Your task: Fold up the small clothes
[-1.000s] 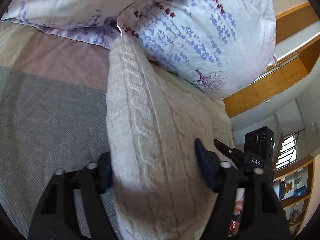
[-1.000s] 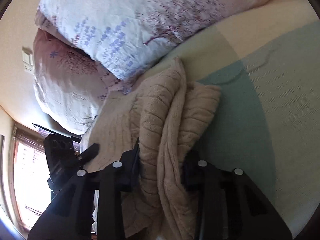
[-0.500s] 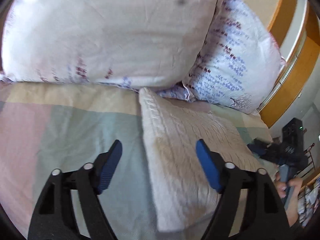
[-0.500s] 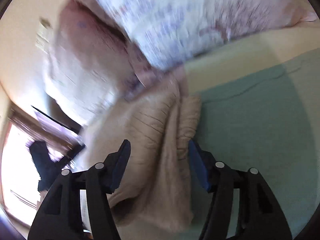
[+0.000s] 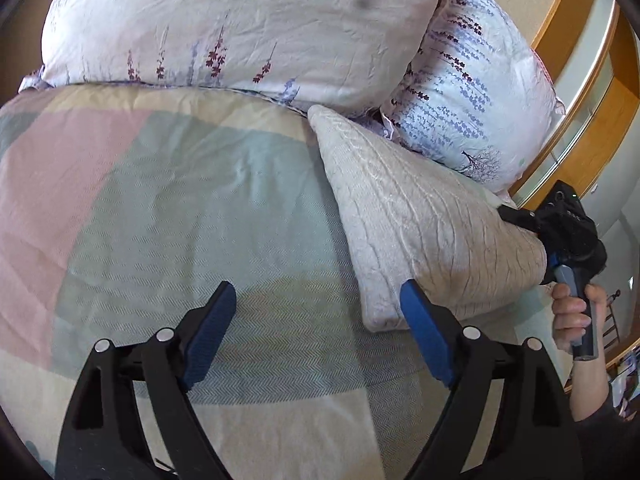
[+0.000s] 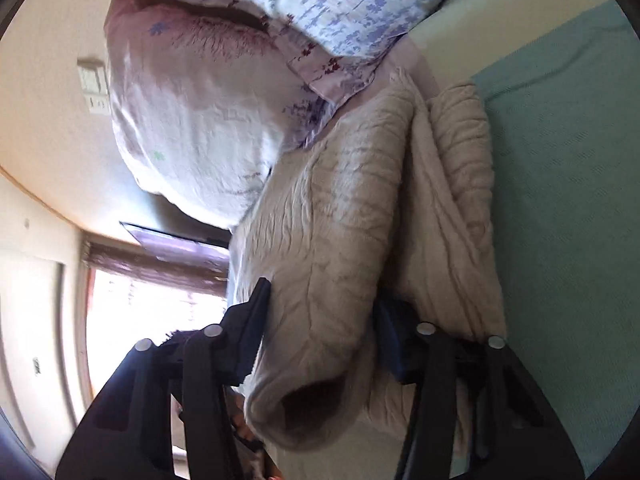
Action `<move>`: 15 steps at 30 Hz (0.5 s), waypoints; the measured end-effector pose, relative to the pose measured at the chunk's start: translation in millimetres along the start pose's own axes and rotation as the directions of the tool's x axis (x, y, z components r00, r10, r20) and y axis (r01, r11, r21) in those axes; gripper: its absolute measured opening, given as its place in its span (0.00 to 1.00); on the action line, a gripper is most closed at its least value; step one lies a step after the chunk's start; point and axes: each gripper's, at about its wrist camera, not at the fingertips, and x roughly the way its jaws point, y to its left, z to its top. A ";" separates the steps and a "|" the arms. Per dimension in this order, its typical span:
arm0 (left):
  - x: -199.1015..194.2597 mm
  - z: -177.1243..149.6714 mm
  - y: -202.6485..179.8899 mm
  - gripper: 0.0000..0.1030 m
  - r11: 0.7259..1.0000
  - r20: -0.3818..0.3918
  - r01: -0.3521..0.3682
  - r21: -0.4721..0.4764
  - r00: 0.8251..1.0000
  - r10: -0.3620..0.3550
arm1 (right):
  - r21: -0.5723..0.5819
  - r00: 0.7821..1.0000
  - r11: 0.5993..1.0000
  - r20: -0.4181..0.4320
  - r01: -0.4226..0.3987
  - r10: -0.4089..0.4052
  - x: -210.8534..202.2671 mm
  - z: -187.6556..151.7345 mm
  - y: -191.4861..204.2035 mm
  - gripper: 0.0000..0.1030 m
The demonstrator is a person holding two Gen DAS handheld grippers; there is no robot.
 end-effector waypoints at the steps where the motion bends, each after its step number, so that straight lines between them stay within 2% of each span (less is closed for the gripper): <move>1: -0.1 0.6 0.6 0.83 1.000 0.005 0.008 -0.008 1.000 -0.008 | 0.026 1.000 0.999 0.008 -0.026 0.026 1.5 6.5 -7.3 0.33; 3: -0.4 0.1 2.4 0.84 0.999 0.009 0.033 -0.019 0.999 -0.033 | 0.052 0.998 0.997 0.026 -0.065 0.063 -0.5 8.1 -12.6 0.24; 4: 0.0 -0.1 3.4 0.85 0.999 0.008 0.041 -0.024 0.999 -0.041 | 0.025 0.998 0.999 0.041 -0.042 0.040 1.2 11.3 -7.1 0.23; 5: -0.5 -0.2 4.6 0.85 0.998 0.011 0.050 -0.030 0.999 -0.049 | -0.041 0.998 0.999 0.070 0.009 -0.007 -6.6 11.8 4.7 0.22; 7: -1.7 -0.5 7.2 0.85 0.997 0.016 0.066 -0.045 0.998 -0.065 | -0.221 0.980 0.968 0.183 0.117 -0.077 -34.4 3.8 43.2 0.21; 9: -1.8 -0.7 9.3 0.85 0.995 0.018 0.078 -0.057 0.997 -0.077 | -0.289 0.960 0.939 0.256 0.187 -0.113 -50.8 1.6 59.6 0.21; 11: -1.0 -0.7 8.5 0.87 0.995 0.013 0.082 -0.055 0.997 -0.082 | -0.285 0.928 0.912 0.312 0.295 -0.203 -67.4 -1.0 59.3 0.21; 12: -0.4 -0.6 7.5 0.88 0.995 0.010 0.083 -0.051 0.997 -0.082 | -0.264 0.920 0.905 0.300 0.335 -0.253 -67.7 1.1 51.2 0.25; 13: 0.1 -0.5 6.8 0.89 0.995 0.008 0.082 -0.047 0.997 -0.082 | -0.232 0.914 0.895 0.237 0.382 -0.329 -60.4 5.5 34.7 0.27; 14: 0.4 -0.6 6.0 0.90 0.996 0.006 0.082 -0.044 0.997 -0.082 | -0.199 0.907 0.888 0.177 0.414 -0.383 -51.3 8.7 19.9 0.38; 15: 0.5 -0.8 5.7 0.90 0.996 0.006 0.083 -0.043 0.997 -0.083 | -0.160 0.901 0.889 0.146 0.429 -0.409 -49.8 7.4 5.4 0.55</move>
